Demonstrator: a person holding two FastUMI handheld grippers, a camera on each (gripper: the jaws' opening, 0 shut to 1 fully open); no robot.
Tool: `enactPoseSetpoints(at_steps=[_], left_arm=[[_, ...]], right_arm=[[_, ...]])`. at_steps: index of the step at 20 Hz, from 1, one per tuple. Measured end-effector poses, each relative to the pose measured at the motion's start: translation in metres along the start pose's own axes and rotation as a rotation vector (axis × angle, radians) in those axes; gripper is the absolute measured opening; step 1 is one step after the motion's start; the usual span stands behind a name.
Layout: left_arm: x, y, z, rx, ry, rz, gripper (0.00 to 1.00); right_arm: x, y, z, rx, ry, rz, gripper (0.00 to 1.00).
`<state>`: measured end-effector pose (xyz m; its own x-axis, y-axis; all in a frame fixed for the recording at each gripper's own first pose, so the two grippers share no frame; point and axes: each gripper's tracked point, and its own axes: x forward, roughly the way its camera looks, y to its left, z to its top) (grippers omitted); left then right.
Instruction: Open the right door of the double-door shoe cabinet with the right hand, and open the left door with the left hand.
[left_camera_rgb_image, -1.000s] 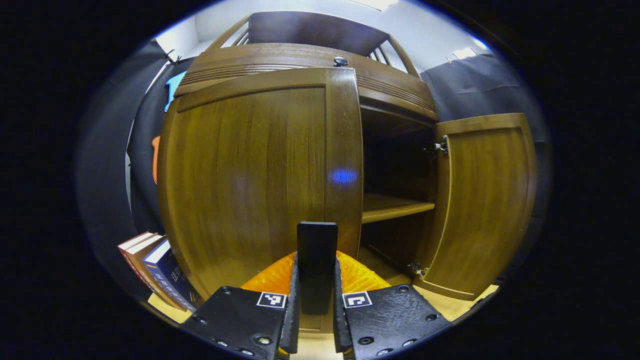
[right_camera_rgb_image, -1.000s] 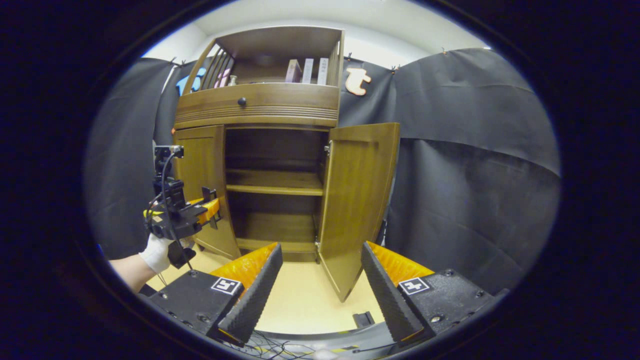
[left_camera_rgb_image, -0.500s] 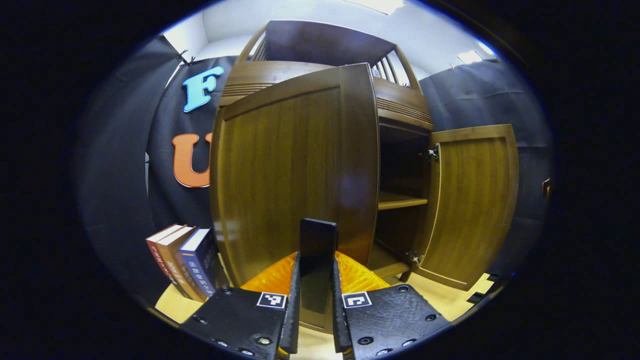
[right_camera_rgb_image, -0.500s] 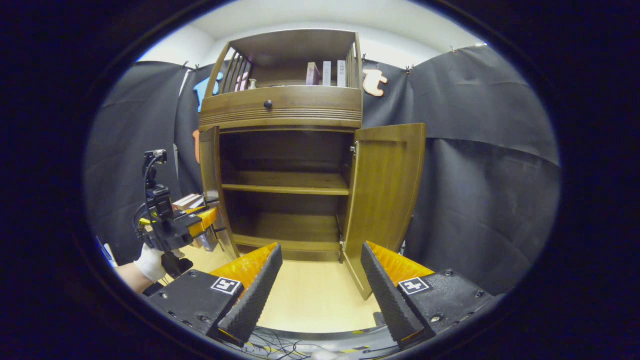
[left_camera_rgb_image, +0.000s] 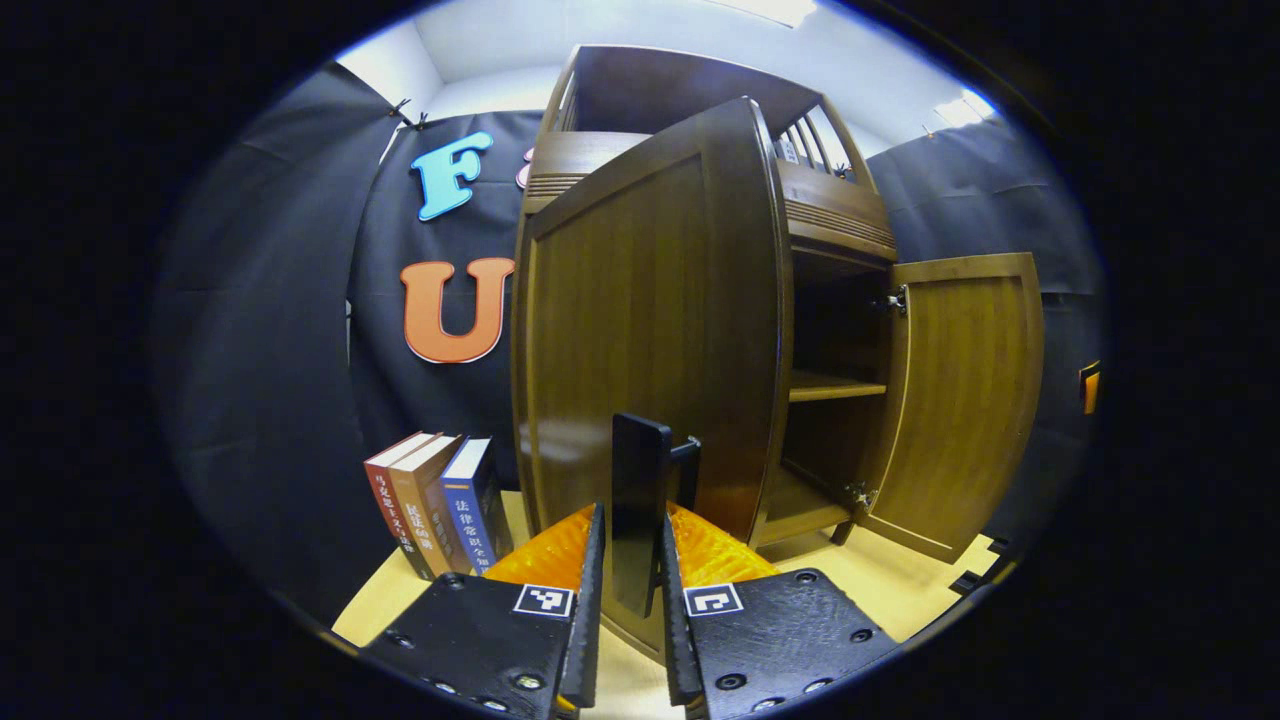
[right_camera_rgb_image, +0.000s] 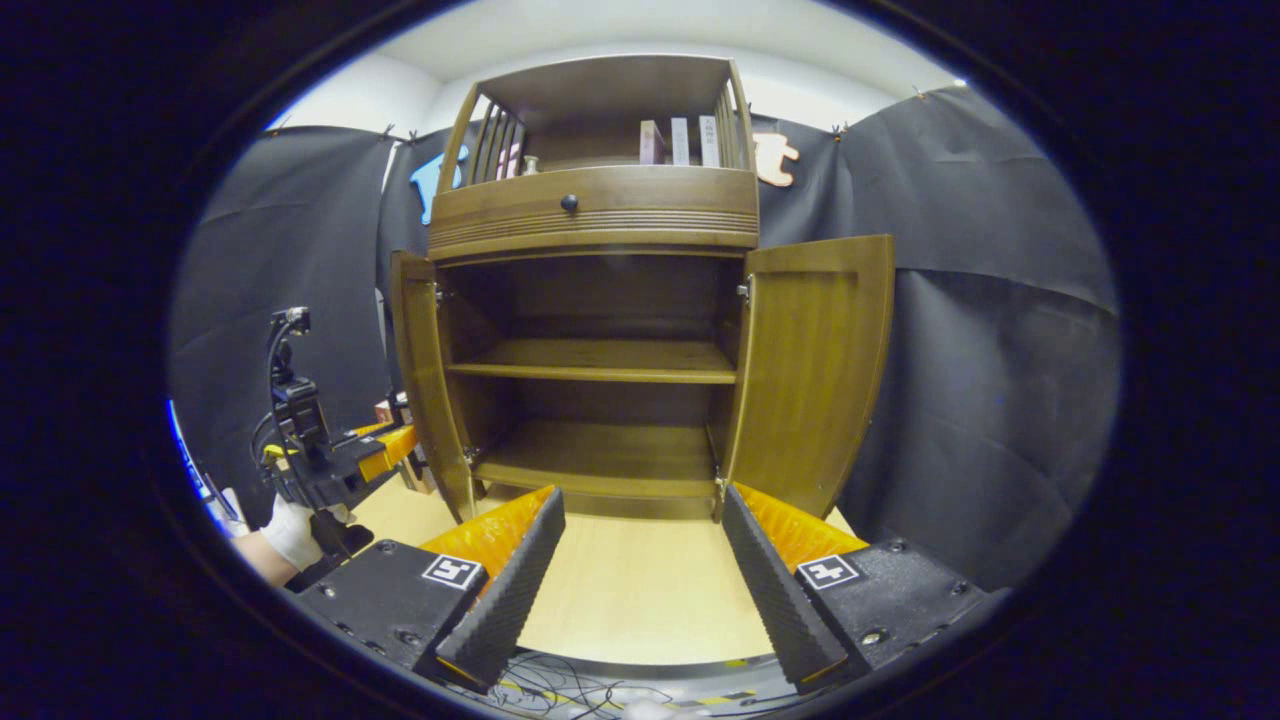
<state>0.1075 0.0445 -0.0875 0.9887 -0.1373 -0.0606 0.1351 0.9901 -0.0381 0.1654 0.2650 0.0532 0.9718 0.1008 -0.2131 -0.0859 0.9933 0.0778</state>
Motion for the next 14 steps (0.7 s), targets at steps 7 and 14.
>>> enactPoseSetpoints(at_steps=[7, 14], left_arm=[[-0.017, 0.038, 0.000, 0.037, 0.010, 0.028, 0.12], [-0.033, 0.099, 0.000, -0.009, 0.003, 0.119, 0.00]], right_arm=[[0.004, 0.013, -0.009, 0.015, 0.017, 0.034, 1.00], [0.009, 0.017, -0.015, 0.010, 0.036, 0.051, 1.00]])
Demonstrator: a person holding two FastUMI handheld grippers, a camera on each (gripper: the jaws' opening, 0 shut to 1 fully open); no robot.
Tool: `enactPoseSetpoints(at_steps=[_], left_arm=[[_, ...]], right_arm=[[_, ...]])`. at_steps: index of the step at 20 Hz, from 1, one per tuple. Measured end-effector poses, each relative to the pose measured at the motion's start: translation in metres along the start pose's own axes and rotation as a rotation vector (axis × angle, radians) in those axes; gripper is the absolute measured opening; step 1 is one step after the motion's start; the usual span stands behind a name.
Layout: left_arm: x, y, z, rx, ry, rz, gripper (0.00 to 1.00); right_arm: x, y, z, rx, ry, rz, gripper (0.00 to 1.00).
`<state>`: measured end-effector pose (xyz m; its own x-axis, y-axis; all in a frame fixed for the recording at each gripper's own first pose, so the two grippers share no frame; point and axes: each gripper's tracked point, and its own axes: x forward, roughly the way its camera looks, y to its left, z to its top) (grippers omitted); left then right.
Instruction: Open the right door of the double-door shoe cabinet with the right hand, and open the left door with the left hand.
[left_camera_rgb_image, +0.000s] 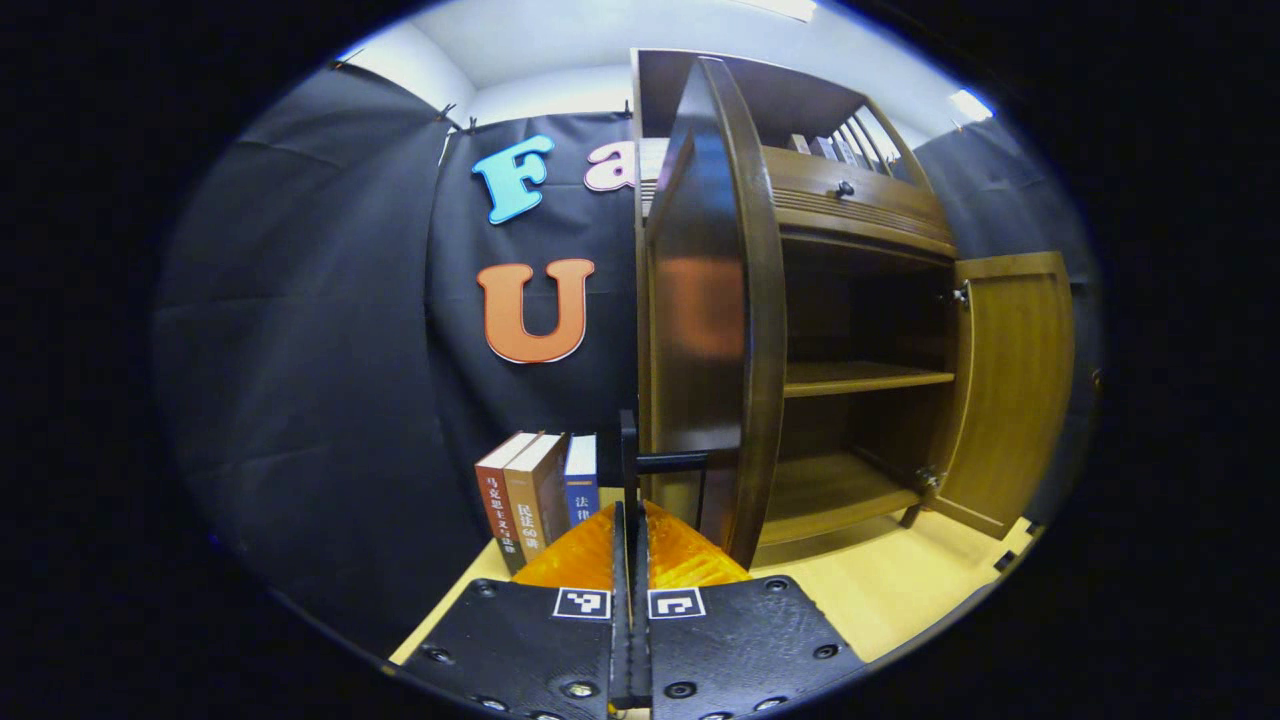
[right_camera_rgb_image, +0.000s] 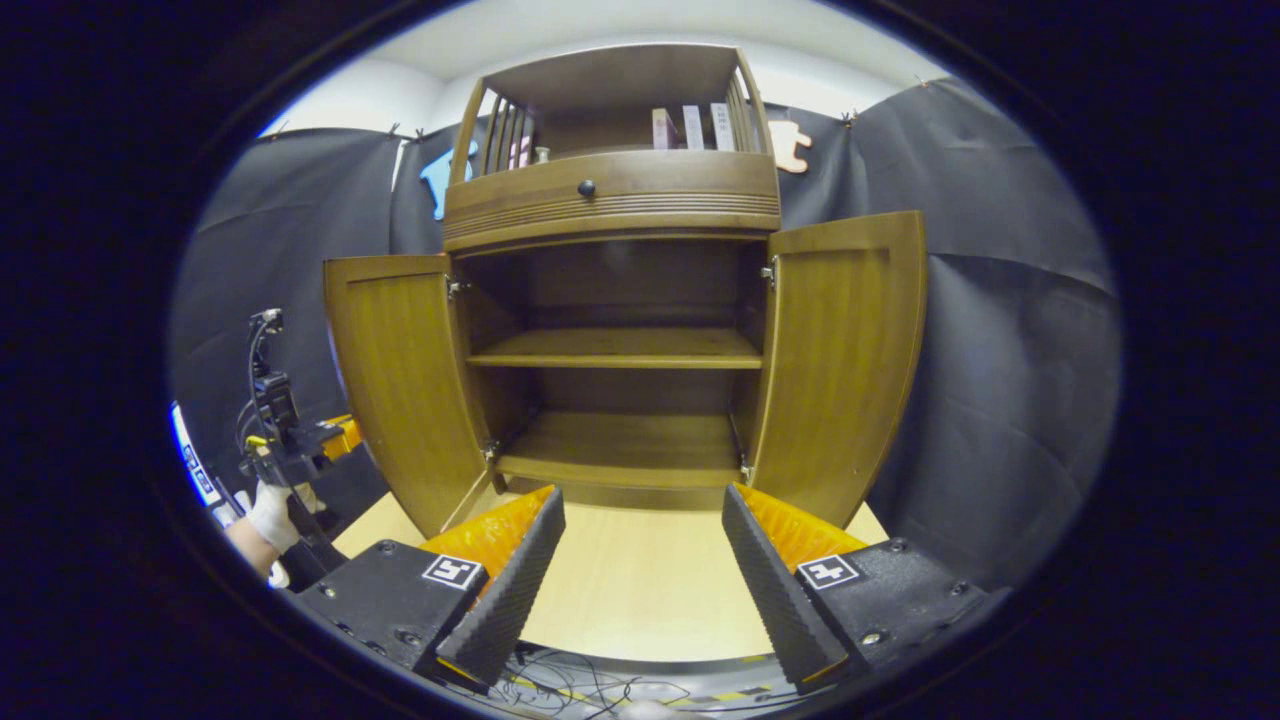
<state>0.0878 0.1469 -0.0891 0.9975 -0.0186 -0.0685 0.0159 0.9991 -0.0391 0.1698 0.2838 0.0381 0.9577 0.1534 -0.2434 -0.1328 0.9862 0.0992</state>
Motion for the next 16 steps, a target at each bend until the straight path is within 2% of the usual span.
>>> enactPoseSetpoints(at_steps=[2, 3, 4, 10, 14, 16], left_arm=[[0.000, 0.007, 0.001, 0.029, -0.006, -0.034, 0.00], [0.002, 0.012, 0.002, 0.040, -0.005, -0.057, 0.09], [0.001, 0.015, 0.001, 0.052, -0.003, -0.074, 0.00], [0.005, 0.040, 0.001, 0.032, 0.007, -0.182, 0.00], [0.006, 0.040, 0.001, 0.055, 0.035, -0.265, 0.00], [0.004, 0.047, -0.001, 0.072, 0.056, -0.270, 0.04]], right_arm=[[0.000, 0.001, -0.001, -0.002, 0.007, 0.005, 1.00], [0.000, 0.001, -0.002, -0.004, 0.010, 0.008, 1.00], [-0.001, 0.001, -0.002, -0.007, 0.012, 0.011, 1.00], [-0.004, -0.002, -0.001, -0.020, 0.015, 0.013, 1.00], [-0.012, -0.004, -0.001, -0.043, 0.012, 0.018, 1.00], [-0.014, -0.003, 0.002, -0.048, 0.007, 0.021, 1.00]])
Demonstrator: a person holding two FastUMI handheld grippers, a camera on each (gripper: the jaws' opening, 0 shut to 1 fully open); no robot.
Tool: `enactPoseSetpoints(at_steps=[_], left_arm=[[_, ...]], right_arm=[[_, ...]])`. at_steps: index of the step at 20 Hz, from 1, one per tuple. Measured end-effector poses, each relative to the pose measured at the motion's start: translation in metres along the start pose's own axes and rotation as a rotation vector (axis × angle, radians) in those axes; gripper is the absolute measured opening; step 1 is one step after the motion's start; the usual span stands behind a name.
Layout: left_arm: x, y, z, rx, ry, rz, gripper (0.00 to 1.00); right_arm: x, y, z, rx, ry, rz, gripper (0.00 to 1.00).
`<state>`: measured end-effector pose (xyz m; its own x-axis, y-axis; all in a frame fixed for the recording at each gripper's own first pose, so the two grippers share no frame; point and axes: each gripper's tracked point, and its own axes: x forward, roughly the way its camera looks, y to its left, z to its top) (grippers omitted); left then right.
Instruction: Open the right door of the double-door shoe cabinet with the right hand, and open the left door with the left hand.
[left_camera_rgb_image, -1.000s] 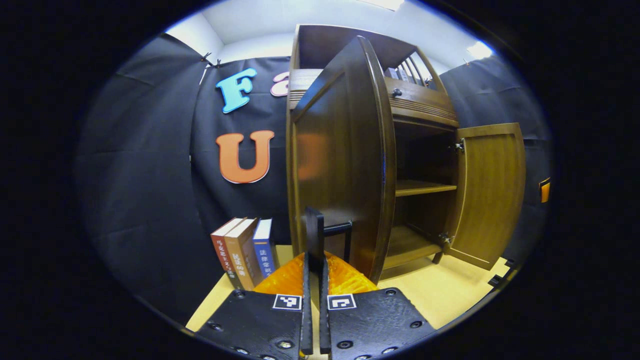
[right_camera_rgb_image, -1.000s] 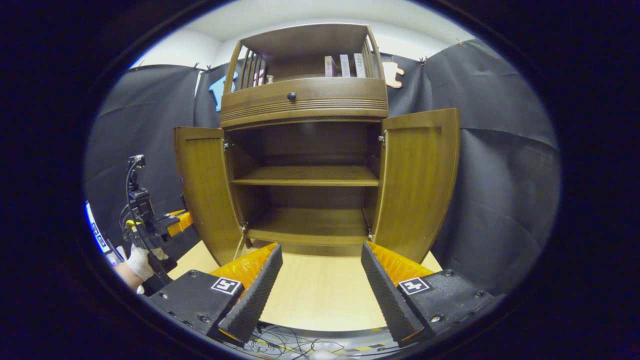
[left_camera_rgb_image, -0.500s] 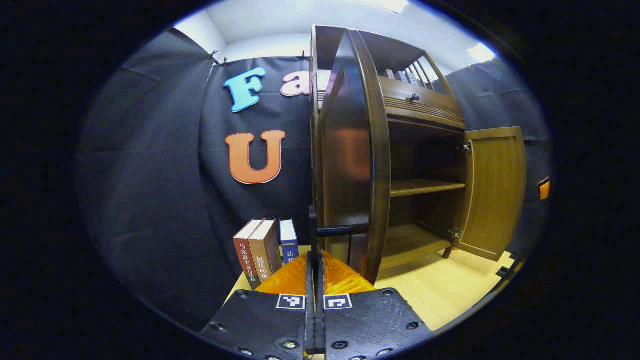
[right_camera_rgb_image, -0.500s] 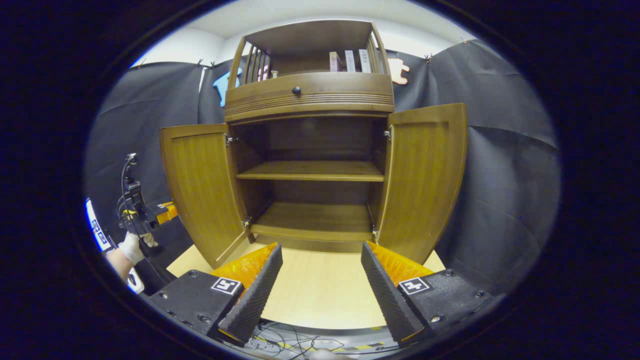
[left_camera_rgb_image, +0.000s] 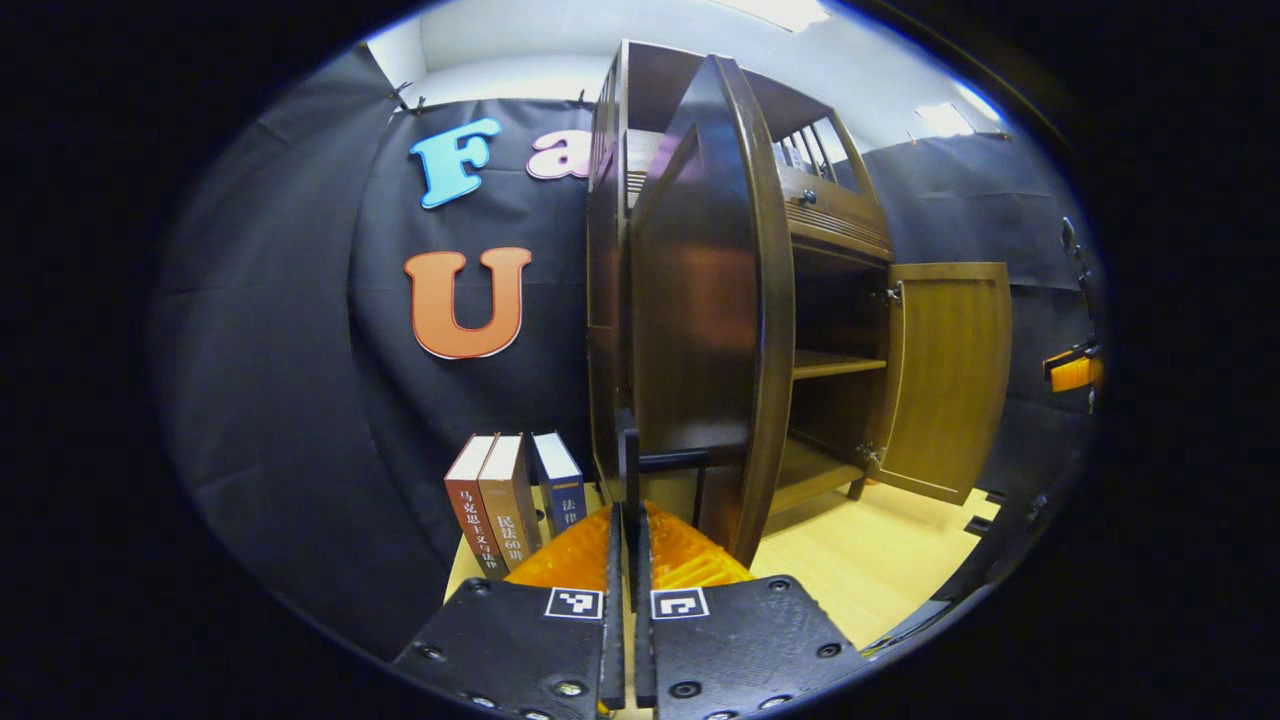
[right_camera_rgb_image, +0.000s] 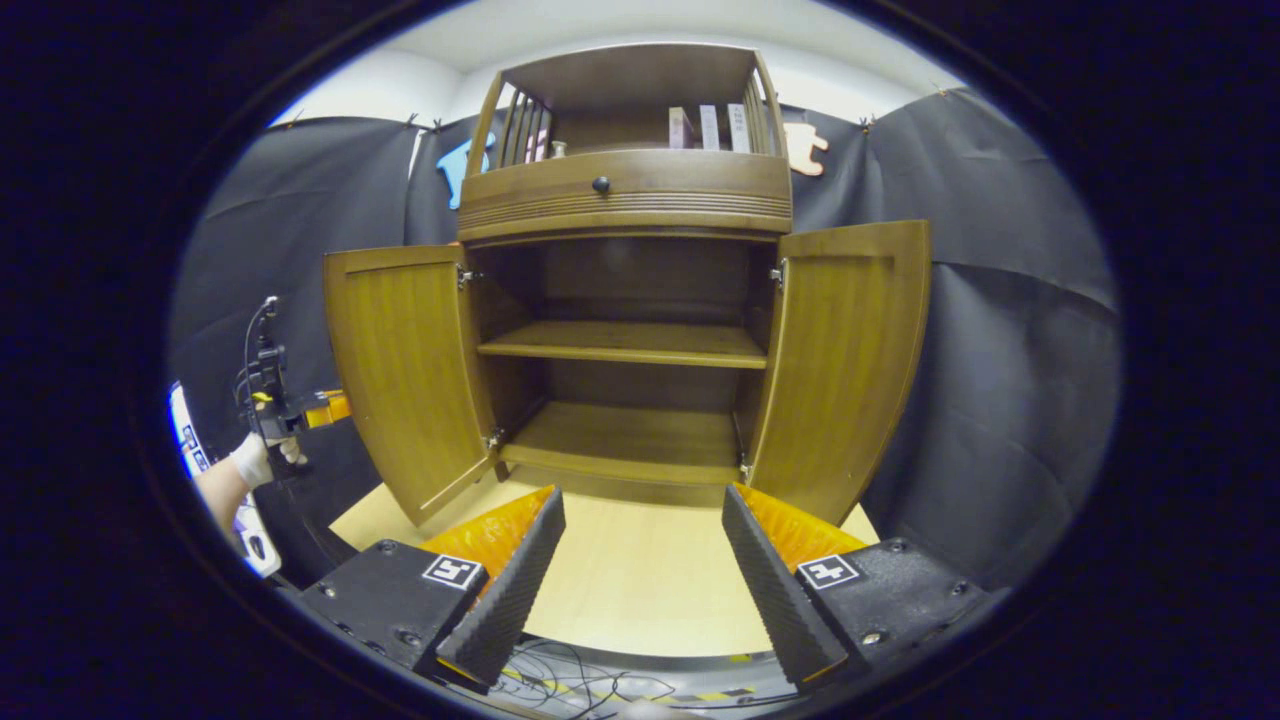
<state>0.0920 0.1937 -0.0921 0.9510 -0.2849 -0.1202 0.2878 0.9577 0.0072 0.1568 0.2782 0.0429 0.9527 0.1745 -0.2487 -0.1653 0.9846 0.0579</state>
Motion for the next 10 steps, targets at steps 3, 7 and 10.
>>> enactPoseSetpoints(at_steps=[3, 7, 10], left_arm=[[-0.014, 0.005, 0.002, 0.012, -0.011, 0.024, 0.27], [-0.047, 0.023, 0.003, 0.043, -0.005, 0.127, 0.84], [-0.083, 0.023, 0.023, 0.049, -0.042, 0.216, 0.97]], right_arm=[[0.000, 0.002, 0.001, -0.004, -0.004, 0.007, 1.00], [0.004, 0.008, 0.000, -0.036, -0.016, 0.014, 1.00], [0.008, 0.010, 0.002, -0.026, -0.027, 0.020, 1.00]])
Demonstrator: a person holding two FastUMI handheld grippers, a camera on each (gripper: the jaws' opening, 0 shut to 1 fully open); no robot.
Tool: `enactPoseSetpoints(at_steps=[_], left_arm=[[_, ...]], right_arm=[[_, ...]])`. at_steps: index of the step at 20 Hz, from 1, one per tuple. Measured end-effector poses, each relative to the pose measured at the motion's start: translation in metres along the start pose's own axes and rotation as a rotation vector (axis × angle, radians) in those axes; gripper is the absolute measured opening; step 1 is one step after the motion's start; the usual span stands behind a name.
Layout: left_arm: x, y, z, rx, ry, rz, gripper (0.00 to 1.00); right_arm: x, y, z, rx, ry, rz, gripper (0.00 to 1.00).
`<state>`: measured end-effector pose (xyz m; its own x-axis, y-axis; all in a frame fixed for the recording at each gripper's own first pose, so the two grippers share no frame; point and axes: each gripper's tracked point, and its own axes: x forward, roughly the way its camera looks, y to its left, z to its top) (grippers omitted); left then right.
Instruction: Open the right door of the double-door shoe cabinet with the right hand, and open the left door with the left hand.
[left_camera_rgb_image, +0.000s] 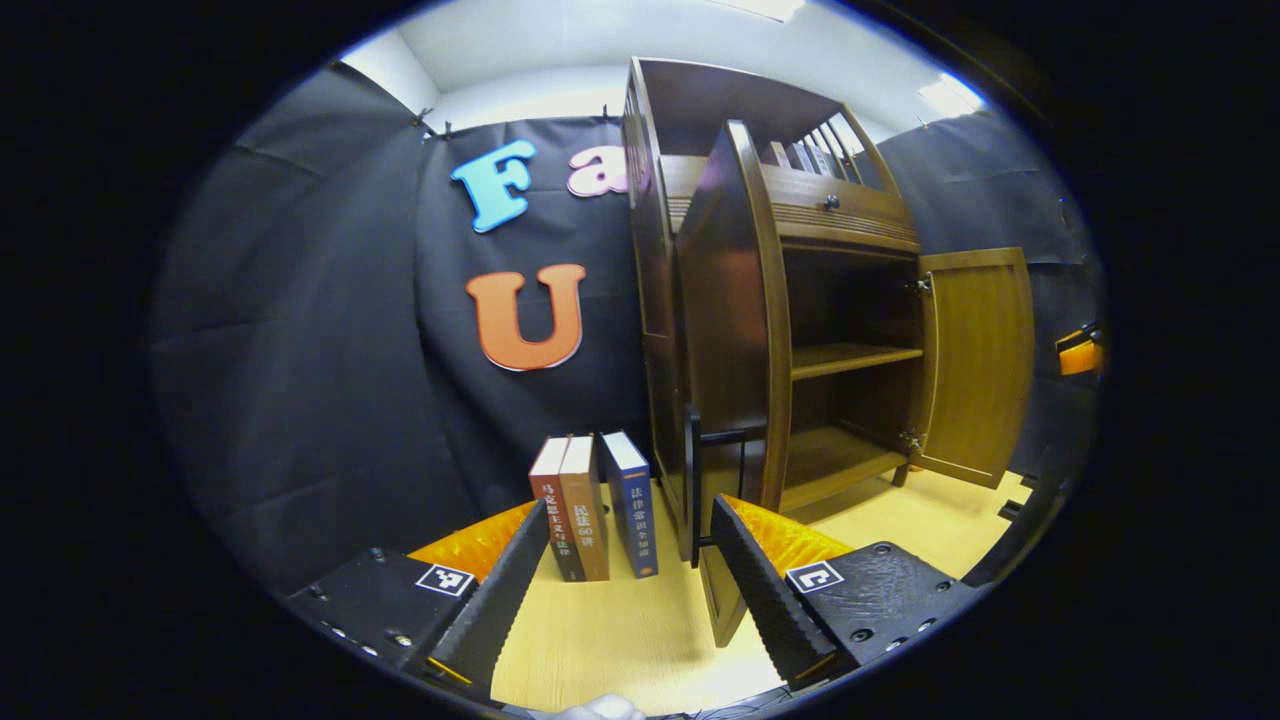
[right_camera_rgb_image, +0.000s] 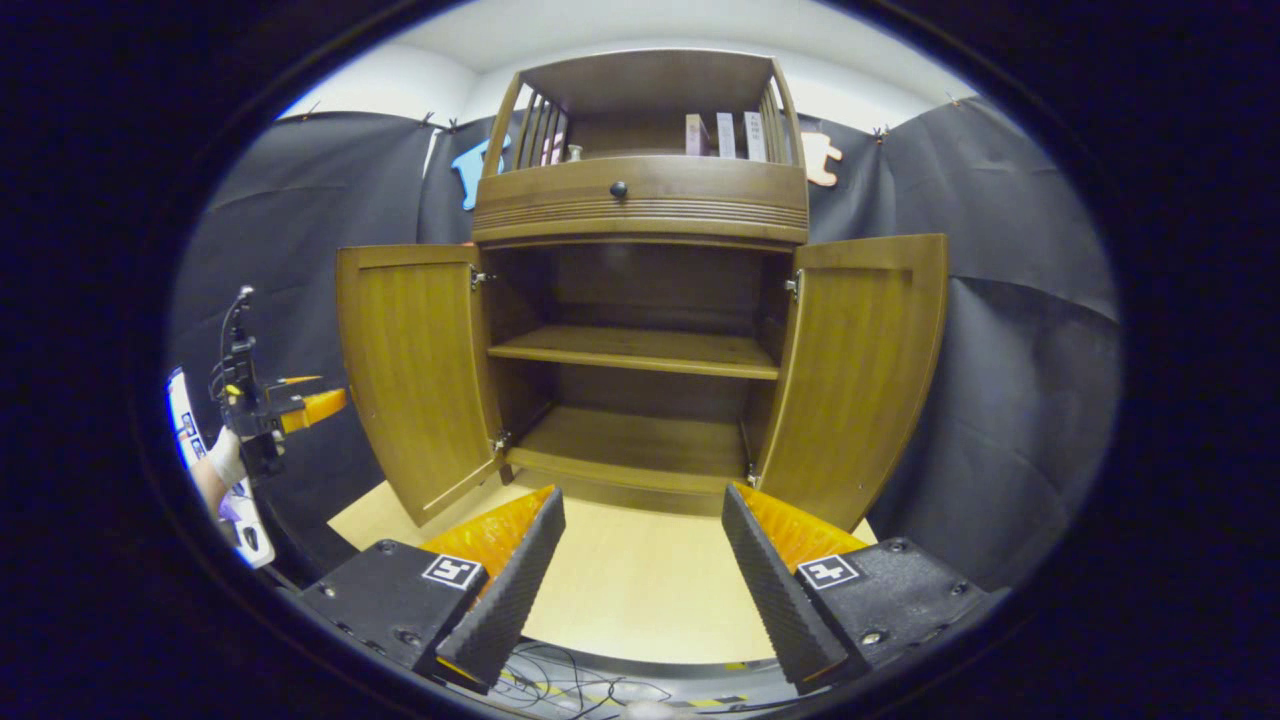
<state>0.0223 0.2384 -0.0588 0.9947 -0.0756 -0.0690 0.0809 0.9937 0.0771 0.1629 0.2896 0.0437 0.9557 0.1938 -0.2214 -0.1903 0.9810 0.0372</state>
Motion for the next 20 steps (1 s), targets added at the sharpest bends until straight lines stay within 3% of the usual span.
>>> enactPoseSetpoints(at_steps=[6, 10, 13, 19, 20], left_arm=[[-0.046, -0.020, 0.054, 0.001, -0.027, 0.137, 0.96], [-0.066, -0.083, 0.061, -0.080, -0.012, 0.175, 0.97], [-0.075, -0.132, 0.073, -0.043, -0.032, 0.199, 0.97], [-0.065, -0.227, 0.088, -0.058, -0.051, 0.139, 0.96], [-0.065, -0.236, 0.091, -0.056, -0.050, 0.141, 1.00]], right_arm=[[0.001, -0.007, 0.016, 0.001, -0.060, -0.022, 1.00], [-0.001, -0.020, 0.025, 0.029, -0.109, -0.032, 1.00], [-0.005, -0.041, 0.024, 0.060, -0.123, -0.054, 1.00], [-0.020, -0.083, 0.031, 0.058, -0.153, -0.070, 1.00], [-0.021, -0.090, 0.032, 0.060, -0.155, -0.071, 1.00]])
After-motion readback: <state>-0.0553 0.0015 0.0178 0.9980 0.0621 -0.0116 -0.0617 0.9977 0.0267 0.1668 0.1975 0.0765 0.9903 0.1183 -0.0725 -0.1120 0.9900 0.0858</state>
